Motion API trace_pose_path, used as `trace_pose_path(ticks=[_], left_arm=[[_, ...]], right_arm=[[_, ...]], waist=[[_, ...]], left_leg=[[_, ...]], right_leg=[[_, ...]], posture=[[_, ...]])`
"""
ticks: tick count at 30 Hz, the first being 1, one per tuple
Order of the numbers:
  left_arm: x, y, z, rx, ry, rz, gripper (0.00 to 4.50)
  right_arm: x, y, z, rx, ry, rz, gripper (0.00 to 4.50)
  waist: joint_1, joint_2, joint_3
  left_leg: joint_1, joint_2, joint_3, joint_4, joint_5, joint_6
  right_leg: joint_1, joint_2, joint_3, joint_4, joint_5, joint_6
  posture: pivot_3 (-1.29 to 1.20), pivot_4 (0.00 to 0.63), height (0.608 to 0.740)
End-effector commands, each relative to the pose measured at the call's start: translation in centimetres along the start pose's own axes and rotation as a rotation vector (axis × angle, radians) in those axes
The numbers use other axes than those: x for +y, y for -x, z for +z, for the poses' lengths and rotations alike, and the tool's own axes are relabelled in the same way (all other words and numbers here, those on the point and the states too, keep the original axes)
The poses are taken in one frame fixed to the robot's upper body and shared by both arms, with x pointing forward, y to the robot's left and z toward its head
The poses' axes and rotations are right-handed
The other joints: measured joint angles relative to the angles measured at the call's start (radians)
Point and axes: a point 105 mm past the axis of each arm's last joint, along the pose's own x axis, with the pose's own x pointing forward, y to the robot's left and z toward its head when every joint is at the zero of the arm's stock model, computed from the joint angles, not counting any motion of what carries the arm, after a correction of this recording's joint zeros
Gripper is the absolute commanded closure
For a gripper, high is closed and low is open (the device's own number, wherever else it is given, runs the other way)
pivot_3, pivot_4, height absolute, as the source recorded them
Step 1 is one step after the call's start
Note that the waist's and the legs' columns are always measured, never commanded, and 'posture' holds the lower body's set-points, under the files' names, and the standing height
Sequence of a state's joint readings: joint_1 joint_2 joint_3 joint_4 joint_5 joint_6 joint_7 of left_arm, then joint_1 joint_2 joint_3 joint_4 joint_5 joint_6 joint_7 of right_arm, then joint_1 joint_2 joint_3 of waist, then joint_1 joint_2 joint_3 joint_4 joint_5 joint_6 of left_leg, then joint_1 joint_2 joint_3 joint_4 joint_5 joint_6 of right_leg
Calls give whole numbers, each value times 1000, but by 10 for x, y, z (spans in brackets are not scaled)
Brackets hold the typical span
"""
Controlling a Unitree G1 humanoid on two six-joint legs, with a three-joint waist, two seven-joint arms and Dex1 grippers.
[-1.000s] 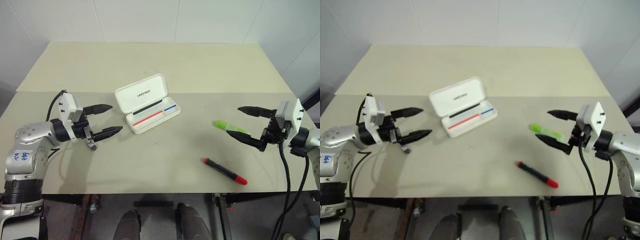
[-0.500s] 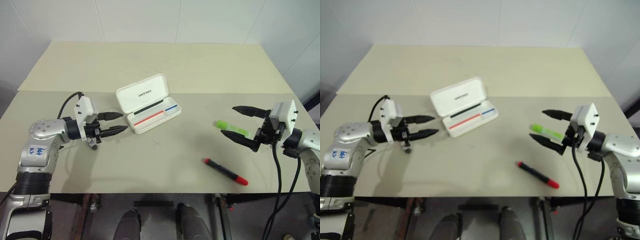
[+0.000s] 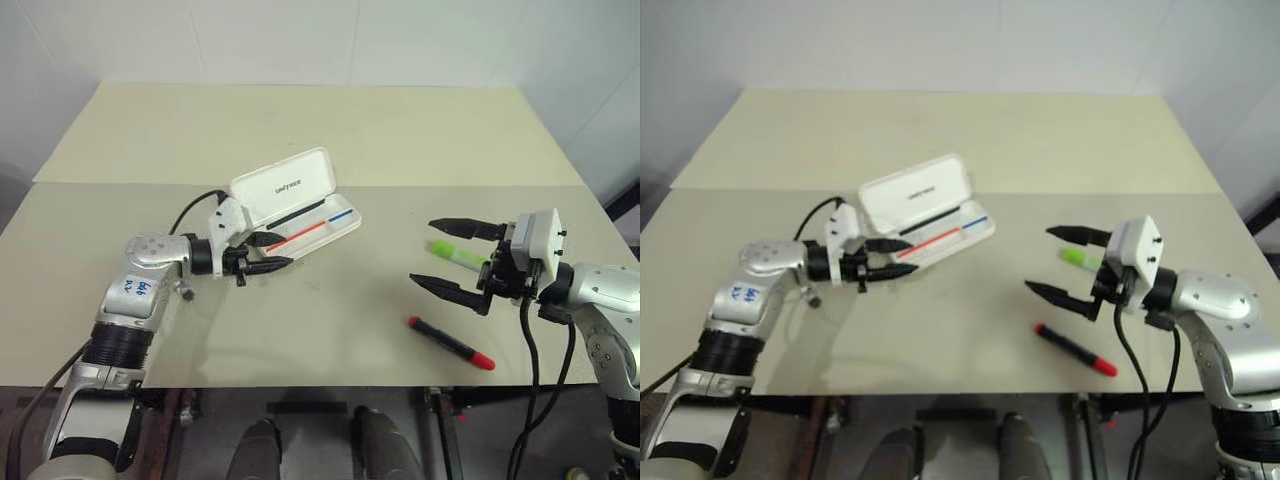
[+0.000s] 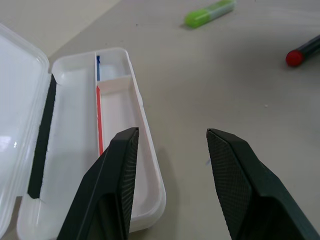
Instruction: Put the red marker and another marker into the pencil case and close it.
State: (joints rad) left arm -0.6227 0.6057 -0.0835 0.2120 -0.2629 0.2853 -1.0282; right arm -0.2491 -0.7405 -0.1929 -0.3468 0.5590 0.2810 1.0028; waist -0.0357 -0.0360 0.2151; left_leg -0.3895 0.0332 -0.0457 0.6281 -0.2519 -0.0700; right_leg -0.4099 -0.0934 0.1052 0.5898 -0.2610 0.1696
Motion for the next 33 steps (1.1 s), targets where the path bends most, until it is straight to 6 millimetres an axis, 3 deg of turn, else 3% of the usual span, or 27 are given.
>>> trace_pose_path(ticks=[1,11,23,33], left_arm=[[5,-1,1,23,-10,8,2316],[12,-9,-14,130,-45,-30,2316],[15,-17,-12,195,-106,-135,2316],[-3,-27,-17,300,-60,-302,2316]], right_arm=[[4,-6,18,-55,48,-1,0],[15,-10,25,-98,56,-48,0],[16,-17,33,-150,83,-79,0],[11,-19,39,-168,109,-96,0]], waist=[[3,0,0],[8,0,0],[7,0,0],[5,0,0]], left_leg=[[0,0,0,0,0,0],[-1,0,0,1,0,0],[-1,0,0,1,0,0],[-1,0,0,1,0,0]], right_leg=[[0,0,0,0,0,0],[0,0,0,-1,-1,-1],[0,0,0,-1,-1,-1],[0,0,0,-1,-1,-1]], posture=[[0,150,740],[0,150,740],[0,150,740],[0,150,740]])
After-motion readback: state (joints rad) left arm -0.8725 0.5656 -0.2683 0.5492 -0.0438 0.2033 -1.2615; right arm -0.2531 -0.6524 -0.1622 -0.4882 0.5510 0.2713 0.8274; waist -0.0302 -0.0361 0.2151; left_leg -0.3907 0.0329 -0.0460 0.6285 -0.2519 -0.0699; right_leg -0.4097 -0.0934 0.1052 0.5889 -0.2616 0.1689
